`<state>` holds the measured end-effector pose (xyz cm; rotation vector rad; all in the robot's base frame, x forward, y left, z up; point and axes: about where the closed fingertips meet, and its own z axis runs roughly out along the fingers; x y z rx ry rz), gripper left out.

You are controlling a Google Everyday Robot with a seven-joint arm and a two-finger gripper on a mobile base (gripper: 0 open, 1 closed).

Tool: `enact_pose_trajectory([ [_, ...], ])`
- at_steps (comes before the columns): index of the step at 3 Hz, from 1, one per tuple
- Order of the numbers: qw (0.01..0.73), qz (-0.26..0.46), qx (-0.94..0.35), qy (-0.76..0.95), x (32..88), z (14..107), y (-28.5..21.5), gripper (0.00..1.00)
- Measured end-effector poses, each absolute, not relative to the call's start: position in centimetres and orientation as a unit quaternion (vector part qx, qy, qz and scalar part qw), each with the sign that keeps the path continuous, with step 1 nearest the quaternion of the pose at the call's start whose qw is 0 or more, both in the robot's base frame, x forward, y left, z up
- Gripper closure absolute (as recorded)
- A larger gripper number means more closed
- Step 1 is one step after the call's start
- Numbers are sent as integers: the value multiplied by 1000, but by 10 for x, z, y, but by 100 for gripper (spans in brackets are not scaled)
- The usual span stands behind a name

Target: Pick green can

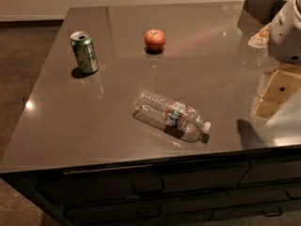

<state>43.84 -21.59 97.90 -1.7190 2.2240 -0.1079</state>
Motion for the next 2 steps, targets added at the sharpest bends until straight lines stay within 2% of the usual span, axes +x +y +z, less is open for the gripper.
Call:
enact_pose_trajectory([
  [2,175,-28,-606,775,451,978,-200,0],
])
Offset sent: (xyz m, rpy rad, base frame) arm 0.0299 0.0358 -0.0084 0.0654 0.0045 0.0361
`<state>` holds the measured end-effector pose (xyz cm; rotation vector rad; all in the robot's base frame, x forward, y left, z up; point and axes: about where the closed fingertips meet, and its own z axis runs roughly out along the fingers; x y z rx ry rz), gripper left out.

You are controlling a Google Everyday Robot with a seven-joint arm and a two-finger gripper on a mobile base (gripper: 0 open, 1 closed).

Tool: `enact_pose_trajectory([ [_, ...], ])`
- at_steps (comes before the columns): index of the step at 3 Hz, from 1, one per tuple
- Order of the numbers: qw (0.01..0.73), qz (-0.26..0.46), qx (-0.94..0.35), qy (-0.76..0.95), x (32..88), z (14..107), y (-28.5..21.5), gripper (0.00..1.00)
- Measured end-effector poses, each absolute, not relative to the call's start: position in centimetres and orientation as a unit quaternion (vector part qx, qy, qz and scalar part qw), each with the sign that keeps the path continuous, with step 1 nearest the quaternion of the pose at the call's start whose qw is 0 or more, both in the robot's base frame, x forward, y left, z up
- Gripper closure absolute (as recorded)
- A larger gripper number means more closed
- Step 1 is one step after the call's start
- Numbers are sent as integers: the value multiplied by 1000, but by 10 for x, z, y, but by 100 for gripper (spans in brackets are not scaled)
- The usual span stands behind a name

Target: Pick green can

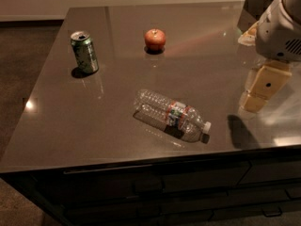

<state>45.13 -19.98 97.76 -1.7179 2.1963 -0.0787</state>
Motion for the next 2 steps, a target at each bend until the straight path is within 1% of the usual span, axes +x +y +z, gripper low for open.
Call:
enact_pose_trajectory([
  [2,202,26,-633,747,500,966,-131,0],
])
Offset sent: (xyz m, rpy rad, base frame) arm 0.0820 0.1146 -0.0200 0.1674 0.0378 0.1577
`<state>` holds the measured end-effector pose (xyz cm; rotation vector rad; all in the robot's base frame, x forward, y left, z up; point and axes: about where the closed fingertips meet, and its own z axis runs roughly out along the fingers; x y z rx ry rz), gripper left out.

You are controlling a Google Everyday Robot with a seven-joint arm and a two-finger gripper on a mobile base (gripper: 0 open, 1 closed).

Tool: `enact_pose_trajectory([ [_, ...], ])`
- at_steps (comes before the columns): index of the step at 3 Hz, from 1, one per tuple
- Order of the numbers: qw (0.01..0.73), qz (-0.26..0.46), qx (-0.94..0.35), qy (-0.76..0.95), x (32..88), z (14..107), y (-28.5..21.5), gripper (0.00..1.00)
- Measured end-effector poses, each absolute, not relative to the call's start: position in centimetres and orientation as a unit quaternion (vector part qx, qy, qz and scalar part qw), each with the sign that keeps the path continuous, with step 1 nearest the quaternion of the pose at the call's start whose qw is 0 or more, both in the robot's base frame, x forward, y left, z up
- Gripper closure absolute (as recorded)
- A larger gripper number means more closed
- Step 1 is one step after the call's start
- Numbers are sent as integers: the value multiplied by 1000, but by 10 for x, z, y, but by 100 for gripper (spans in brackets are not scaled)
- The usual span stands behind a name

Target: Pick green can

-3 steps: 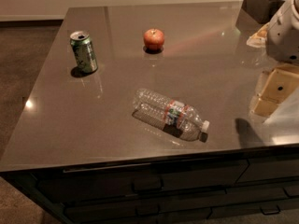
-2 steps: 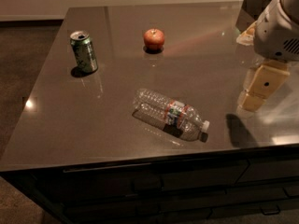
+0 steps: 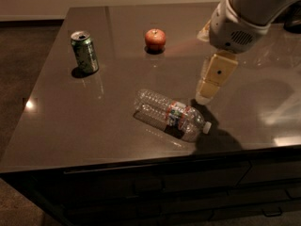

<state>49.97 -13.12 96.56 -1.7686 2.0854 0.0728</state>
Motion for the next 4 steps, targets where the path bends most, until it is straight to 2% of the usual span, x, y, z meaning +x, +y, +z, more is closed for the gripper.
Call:
enact_pose_trajectory([
  [4,283,139,-641,700,612,969,14,0],
])
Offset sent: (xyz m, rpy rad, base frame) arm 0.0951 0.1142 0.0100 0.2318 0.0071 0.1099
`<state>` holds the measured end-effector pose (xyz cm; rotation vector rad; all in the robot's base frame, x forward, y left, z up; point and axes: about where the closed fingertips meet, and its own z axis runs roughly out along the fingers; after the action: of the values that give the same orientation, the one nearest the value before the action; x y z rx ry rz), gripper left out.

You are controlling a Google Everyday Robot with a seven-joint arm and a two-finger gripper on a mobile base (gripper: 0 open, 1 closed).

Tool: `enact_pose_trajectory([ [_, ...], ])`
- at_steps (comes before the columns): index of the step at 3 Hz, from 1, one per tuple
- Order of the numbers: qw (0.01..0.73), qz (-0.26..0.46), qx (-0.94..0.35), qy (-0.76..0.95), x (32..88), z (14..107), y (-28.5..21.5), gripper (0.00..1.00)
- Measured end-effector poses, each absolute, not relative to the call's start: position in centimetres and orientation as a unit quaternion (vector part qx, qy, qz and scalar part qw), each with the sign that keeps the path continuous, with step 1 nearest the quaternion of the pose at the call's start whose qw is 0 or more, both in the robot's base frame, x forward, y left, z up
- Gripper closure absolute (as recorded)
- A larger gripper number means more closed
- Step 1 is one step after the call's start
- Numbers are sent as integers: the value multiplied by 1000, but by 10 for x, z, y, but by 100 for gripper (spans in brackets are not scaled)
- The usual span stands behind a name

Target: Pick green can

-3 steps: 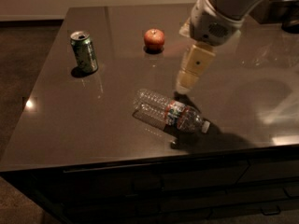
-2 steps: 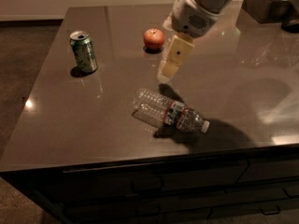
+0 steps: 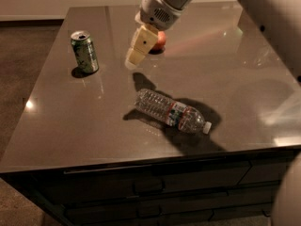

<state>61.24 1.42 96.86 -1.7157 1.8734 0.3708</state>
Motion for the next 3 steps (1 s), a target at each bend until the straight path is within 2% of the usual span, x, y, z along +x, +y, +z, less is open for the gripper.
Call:
enact_pose_trajectory([
  [2,317,176,-634,683,681,959,101,0],
  [3,311,191,-639,677,693,945,135,0],
])
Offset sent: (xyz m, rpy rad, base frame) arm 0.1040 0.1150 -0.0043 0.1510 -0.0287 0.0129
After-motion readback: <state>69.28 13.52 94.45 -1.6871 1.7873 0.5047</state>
